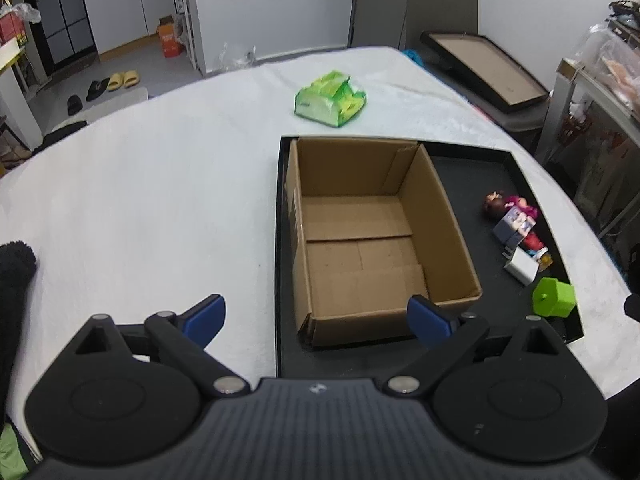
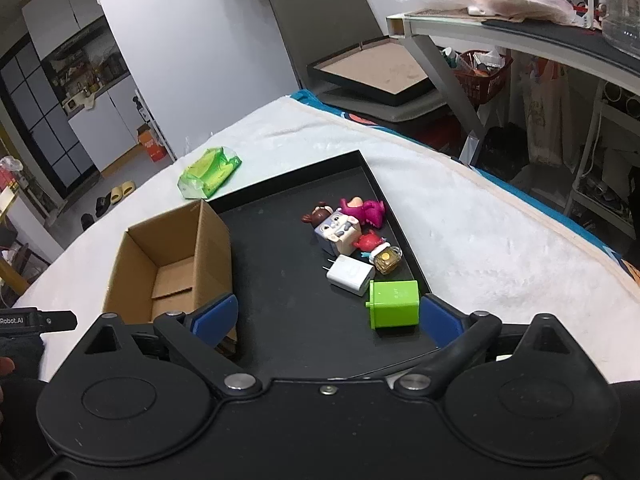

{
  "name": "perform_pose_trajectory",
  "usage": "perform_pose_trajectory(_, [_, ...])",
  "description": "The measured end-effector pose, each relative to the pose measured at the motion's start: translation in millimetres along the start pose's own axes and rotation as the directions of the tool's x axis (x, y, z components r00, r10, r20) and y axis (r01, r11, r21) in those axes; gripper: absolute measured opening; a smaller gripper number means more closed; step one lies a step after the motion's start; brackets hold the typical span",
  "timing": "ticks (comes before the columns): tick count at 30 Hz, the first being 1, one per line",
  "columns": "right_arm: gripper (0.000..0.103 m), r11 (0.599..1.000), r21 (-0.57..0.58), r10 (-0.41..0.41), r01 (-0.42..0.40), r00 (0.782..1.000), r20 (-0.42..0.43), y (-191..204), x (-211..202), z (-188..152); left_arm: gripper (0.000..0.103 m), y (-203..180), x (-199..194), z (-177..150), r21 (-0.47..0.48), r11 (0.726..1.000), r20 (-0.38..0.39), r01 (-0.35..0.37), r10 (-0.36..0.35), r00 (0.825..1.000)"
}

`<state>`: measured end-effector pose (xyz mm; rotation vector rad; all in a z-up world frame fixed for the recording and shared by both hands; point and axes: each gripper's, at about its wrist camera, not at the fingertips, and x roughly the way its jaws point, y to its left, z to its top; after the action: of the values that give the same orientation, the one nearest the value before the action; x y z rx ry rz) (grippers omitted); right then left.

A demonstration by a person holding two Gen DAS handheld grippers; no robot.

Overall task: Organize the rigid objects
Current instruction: 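Reach the right tool to the lime-green cube charger and grasp it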

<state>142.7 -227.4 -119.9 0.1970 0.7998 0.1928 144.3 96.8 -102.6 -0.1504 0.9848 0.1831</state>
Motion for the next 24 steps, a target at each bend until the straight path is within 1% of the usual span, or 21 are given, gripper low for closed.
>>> perform_pose_trajectory(3, [0.096,1.000,-0.005,-0.004,0.004,1.000,-0.012,-1,8,0,0.095,2,9,4,-0.019,1.000,-0.028,0.018,-0.019,0.999])
perform_pose_trajectory(7, [0.092,1.000,-0.030,-0.004,0.004,1.000,-0.025,-1,21,1,0.095,0,17,13,-0.008,1.000,-0.043,0.000,-0.001,0.999])
perform_pose_trajectory(10, [0.086,0.999,-0.036,-0.001,-0.001,0.999,-0.049,-1,31,1,0.094,1,24,20,-0.007,1.000,-0.055,-0.015,0.014,0.998])
perform_pose_trajectory(12, [0.079,0.999,-0.040,0.009,-0.012,0.998,-0.067,0,37,0,0.091,4,30,25,-0.009,1.000,-0.070,-0.025,0.024,0.997])
perform_pose_trajectory(13, [0.077,0.999,-0.044,0.014,-0.018,0.997,-0.077,0,41,-1,0.089,5,32,26,-0.011,1.000,-0.081,-0.024,0.023,0.996])
perform_pose_trajectory(15, [0.071,0.999,-0.051,0.012,-0.017,0.995,-0.100,0,48,-1,0.081,8,38,28,-0.021,1.000,-0.106,-0.019,0.017,0.994])
perform_pose_trajectory(17, [0.070,0.998,-0.062,0.009,-0.016,0.994,-0.110,-2,54,-2,0.072,9,44,28,-0.021,1.000,-0.131,-0.012,0.009,0.991])
perform_pose_trajectory(20, [0.070,0.998,-0.056,-0.017,0.010,0.990,-0.137,-7,66,0,0.062,9,55,30,-0.033,0.999,-0.173,-0.004,-0.002,0.985])
perform_pose_trajectory(24, [0.070,0.997,-0.051,-0.059,0.052,0.986,-0.157,-15,83,4,0.058,7,72,37,-0.045,0.999,-0.230,0.002,-0.012,0.973])
